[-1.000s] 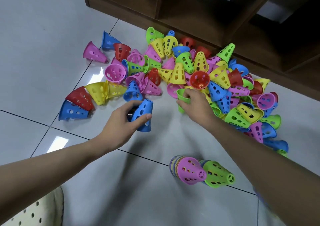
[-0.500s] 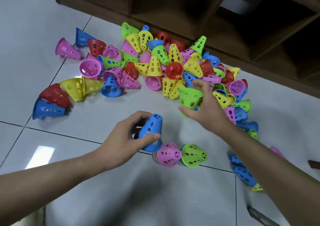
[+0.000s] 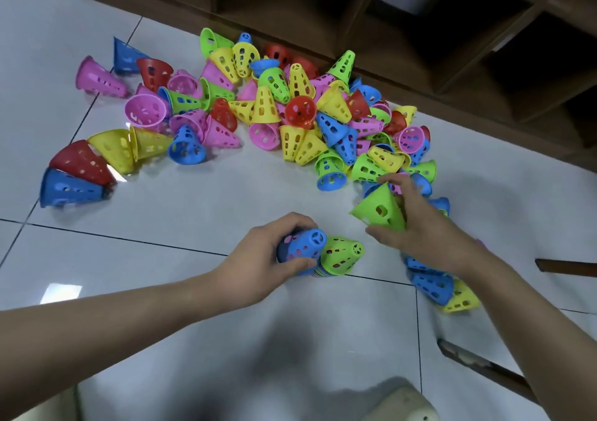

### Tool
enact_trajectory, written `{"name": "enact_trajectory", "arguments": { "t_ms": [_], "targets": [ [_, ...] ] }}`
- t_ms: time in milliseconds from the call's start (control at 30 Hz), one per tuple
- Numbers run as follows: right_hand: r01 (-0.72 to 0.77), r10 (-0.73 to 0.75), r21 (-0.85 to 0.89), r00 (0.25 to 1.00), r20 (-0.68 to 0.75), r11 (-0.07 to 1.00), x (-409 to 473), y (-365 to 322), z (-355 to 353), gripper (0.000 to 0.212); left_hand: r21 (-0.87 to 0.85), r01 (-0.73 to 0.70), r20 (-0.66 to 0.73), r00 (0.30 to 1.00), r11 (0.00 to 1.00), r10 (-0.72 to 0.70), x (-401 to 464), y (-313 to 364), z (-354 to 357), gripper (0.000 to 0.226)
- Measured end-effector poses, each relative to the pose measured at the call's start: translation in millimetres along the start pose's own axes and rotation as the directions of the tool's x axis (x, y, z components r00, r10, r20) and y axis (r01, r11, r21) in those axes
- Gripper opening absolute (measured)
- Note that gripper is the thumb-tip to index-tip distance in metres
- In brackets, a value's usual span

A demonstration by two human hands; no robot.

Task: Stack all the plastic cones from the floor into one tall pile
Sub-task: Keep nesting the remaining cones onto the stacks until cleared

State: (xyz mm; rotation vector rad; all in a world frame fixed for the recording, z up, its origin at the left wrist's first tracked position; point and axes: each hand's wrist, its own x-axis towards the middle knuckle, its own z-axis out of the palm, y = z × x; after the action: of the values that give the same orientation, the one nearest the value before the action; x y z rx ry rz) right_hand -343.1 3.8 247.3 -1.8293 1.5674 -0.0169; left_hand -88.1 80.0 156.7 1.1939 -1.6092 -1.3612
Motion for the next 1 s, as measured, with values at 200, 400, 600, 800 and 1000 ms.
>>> {"name": "enact_trajectory", "arguments": {
  "t_ms": [200,400,600,800,1000],
  "targets": [
    [-0.080,0.154,-0.289,0.957,0.246,0.954,-12.1,10.3,12.6,0.084,0.259,-0.020,0.086,0.996,0.966,-0.003,5.3,-20.9,1.1,0.037],
    [-0.046,0.103,-0.306,0.979,0.174,0.951,-9.8,3.3,1.7,0.080,0.432,-0.110,0.182,0.983,0.895,0.033,17.5,-31.4,4.1,0.030],
    [-0.060,0.136,-0.461,0.982,0.134,0.885,-12.3,1.1,2.6,0.061,0.431,-0.110,0.202,0.979,0.896,0.023,22.5,-36.1,1.9,0.032],
    [-0.060,0.153,-0.536,0.979,0.131,0.842,4.4,15.7,56.3,0.059,0.398,-0.071,0.194,0.981,0.915,-0.008,19.6,-38.4,3.9,0.032],
    [-0.069,0.126,-0.452,0.987,0.098,0.889,12.2,23.5,77.5,0.055,0.386,-0.076,0.205,0.979,0.919,-0.005,20.2,-39.3,2.7,0.034]
  ]
}}
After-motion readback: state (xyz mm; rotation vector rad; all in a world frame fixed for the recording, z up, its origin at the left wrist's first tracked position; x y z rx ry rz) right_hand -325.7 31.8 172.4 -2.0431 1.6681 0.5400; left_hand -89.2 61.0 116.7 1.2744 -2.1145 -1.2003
